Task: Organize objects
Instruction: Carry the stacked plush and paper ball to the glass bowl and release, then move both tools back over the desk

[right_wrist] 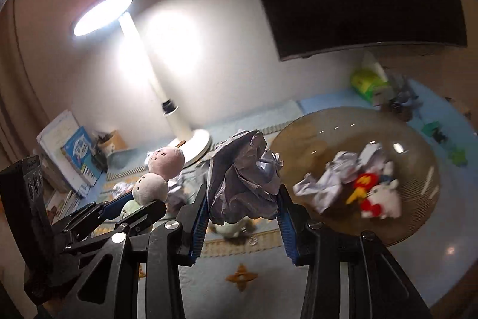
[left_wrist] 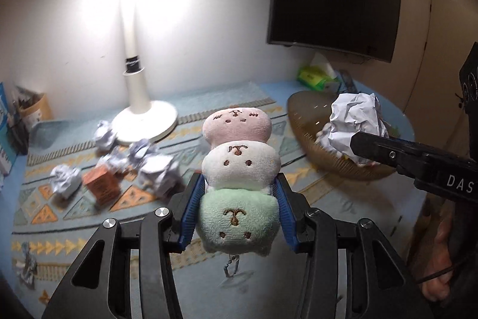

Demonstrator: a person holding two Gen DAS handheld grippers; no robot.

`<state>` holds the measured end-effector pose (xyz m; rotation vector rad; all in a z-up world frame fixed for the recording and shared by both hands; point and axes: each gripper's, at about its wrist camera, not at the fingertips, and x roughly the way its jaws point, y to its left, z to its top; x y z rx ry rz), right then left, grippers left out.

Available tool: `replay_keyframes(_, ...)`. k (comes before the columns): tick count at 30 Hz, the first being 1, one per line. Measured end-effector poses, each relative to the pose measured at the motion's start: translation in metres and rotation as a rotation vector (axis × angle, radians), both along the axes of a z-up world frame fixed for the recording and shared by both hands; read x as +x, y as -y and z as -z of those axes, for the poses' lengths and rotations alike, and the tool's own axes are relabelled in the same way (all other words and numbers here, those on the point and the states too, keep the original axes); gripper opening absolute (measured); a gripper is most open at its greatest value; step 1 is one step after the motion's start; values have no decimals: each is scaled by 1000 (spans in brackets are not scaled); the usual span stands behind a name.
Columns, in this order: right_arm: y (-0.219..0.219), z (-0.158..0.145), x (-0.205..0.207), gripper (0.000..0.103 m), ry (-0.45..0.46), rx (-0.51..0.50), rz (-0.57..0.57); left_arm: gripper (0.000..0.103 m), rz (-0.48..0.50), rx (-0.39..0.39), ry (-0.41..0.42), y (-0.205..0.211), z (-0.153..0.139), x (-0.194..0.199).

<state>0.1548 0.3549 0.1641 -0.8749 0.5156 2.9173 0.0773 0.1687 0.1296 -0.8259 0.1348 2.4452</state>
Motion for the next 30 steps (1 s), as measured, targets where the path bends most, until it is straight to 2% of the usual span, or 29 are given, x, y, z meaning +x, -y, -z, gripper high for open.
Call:
replay_keyframes(3,-38,-14,6,42,-3,13,124,44,97,51,-4,-44,-20,-9)
replay_keyframes(7,-77,-18,9,42,18,1,220,44,161,81,10,-95,-31,-25)
replay_keyframes(11,-92,-13,6,42,47,4,246,44,211,120,81,-126,-24,-40)
replay_keyframes(15,-98,-5,1,42,73,-4,261,44,234,108,103,-144,-12,-45)
replay_keyframes(16,-100,-3,0,43,82,-13,266,44,237,100,99,-149,-9,-44)
replay_keyframes(17,-104,2,-3,50,93,-26,265,45,234,87,95,-155,-6,-47)
replay_keyframes(18,-107,6,-5,54,109,-36,267,50,229,79,97,-158,-3,-49)
replay_keyframes(19,-110,9,-6,64,121,-43,281,54,229,77,105,-160,0,-51)
replay_keyframes(20,-112,11,-6,66,121,-48,292,64,215,72,113,-161,4,-53)
replay_keyframes(21,-115,14,-4,66,116,-57,293,70,196,72,119,-159,7,-55)
replay_keyframes(25,-114,11,6,66,92,-77,288,71,202,122,160,-141,9,-57)
replay_keyframes(30,-87,-3,12,66,57,-38,235,71,196,165,133,-115,-1,-50)
